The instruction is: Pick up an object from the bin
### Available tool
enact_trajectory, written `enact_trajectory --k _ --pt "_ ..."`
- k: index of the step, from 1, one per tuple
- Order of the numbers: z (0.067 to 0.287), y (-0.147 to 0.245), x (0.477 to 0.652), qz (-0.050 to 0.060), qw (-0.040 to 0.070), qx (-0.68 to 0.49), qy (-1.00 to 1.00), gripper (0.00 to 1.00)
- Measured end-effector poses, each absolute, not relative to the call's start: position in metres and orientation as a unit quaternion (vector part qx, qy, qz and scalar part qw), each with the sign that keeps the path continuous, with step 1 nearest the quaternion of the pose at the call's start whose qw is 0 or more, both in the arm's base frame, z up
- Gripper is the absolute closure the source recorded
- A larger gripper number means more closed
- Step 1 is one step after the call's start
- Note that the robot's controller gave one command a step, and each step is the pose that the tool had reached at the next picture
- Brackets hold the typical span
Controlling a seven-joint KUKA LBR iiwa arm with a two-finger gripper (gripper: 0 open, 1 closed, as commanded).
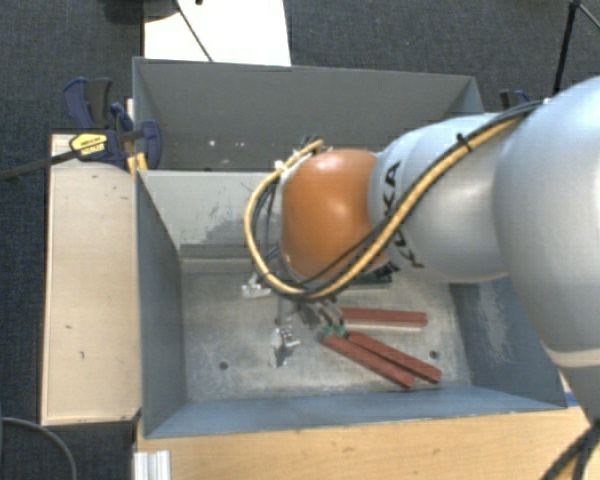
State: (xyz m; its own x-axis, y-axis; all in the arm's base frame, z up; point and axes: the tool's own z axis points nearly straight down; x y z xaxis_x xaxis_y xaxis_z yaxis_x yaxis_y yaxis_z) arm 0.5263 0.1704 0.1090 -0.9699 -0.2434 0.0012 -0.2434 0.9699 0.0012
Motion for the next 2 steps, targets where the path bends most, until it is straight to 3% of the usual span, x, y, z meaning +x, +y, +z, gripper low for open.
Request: enact_trajectory --k 1,2 --pt "0.123 0.155 0.538 0.001 -0.001 0.183 -0.983 0.0" --pt "0.095 0.131 0.523 -0.001 -0.002 0.22 -0.976 0.0"
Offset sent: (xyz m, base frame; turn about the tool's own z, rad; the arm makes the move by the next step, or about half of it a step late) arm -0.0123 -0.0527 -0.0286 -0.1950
